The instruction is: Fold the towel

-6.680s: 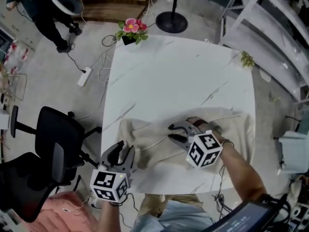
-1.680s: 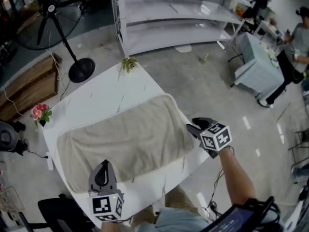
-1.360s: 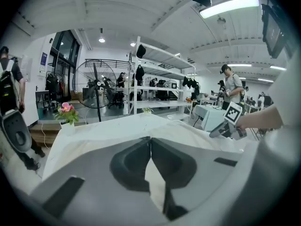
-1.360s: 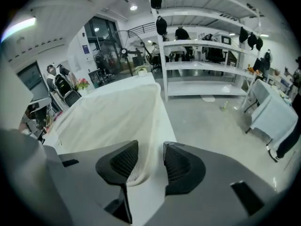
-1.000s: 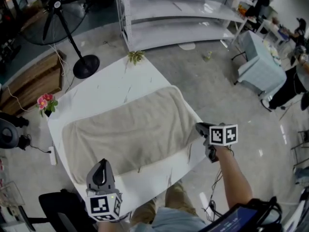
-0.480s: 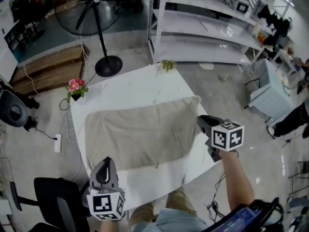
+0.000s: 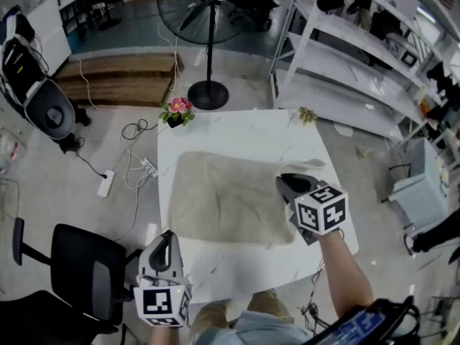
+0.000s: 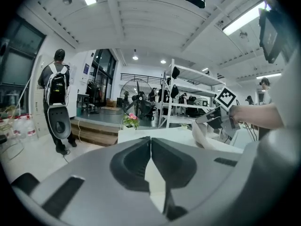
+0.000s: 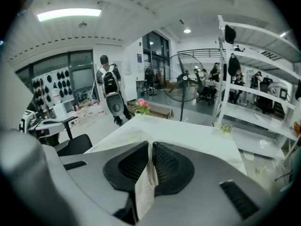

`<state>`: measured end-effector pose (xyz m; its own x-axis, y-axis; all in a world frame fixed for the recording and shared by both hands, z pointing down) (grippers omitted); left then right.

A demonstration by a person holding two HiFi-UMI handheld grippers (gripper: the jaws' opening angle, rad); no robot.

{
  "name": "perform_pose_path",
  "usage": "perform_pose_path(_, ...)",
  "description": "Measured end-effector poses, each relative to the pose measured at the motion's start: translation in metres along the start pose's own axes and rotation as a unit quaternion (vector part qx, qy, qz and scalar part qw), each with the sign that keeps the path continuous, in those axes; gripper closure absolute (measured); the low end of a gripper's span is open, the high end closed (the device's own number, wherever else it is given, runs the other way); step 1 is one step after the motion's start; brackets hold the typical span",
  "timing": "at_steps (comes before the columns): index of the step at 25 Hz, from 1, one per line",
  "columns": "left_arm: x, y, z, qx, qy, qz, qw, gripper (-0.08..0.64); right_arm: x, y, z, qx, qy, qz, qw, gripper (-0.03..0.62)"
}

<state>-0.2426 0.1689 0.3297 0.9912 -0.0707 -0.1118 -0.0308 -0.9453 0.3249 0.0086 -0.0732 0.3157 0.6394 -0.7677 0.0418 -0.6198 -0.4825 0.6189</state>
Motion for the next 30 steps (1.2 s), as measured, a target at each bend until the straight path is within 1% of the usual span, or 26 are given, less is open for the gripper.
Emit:
perform_pose_path(4, -0.026, -0.022, -0.008, 0.002, -0.018, 0.034, 0.9992, 0.551, -0.059, 0.041, 0.022, -0.006, -0.047, 0.047, 0.998, 0.549)
perform_pose_path(8, -0.049, -0.042, -0.018, -0.005, -0.034, 0.068, 0.9971, 0.551, -0.118, 0.084, 0.032, -0.019, -0.098, 0.085, 0.991, 0.549)
perform_pose_path(11, -0.062, -0.054, -0.029, -0.009, -0.045, 0.087, 0.9952, 0.551, -0.156, 0.118, 0.026, -0.037, -0.127, 0.109, 0.985, 0.549)
perform_pose_path(14, -0.070, -0.062, -0.041, -0.022, -0.056, 0.099, 0.9933, 0.551, -0.183, 0.151, 0.012, -0.061, -0.143, 0.129, 0.979, 0.549)
perform_pose_path(20, -0.085, -0.063, -0.056, -0.040, -0.070, 0.105, 0.9913, 0.551, -0.208, 0.208, -0.027, -0.116, -0.161, 0.124, 0.972, 0.552)
perform_pose_path(23, -0.090, -0.062, -0.060, -0.045, -0.068, 0.105, 0.9911, 0.551, -0.211, 0.222, -0.042, -0.135, -0.162, 0.122, 0.970, 0.555)
perform_pose_path(25, -0.092, -0.059, -0.060, -0.045, -0.070, 0.106, 0.9909, 0.551, -0.211, 0.227, -0.045, -0.140, -0.159, 0.125, 0.969, 0.555)
perform_pose_path(26, -0.092, -0.057, -0.059, -0.045, -0.070, 0.106, 0.9909, 0.551, -0.211, 0.228, -0.044, -0.144, -0.155, 0.134, 0.968, 0.552)
perform_pose_path(27, -0.092, -0.056, -0.058, -0.044, -0.069, 0.107, 0.9909, 0.551, -0.213, 0.227, -0.042, -0.149, -0.147, 0.151, 0.966, 0.533)
perform_pose_path(29, -0.089, -0.053, -0.055, -0.044, -0.068, 0.106, 0.9910, 0.551, -0.217, 0.217, -0.032, -0.151, -0.116, 0.200, 0.961, 0.441)
perform_pose_path(30, -0.087, -0.052, -0.054, -0.044, -0.067, 0.105, 0.9912, 0.551, -0.219, 0.209, -0.024, -0.145, -0.096, 0.225, 0.959, 0.421)
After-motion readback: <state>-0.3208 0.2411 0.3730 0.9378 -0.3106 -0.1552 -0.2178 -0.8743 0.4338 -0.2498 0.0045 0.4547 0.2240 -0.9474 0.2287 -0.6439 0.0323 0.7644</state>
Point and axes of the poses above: the fingertips, and each gripper's own axes: y forward along the fingers, x to its right, z out of its top, the point moved 7 cm from there along -y, backward along the fingers, and after that the axes turned 4 degrees about -x, right-handed, at the moved point
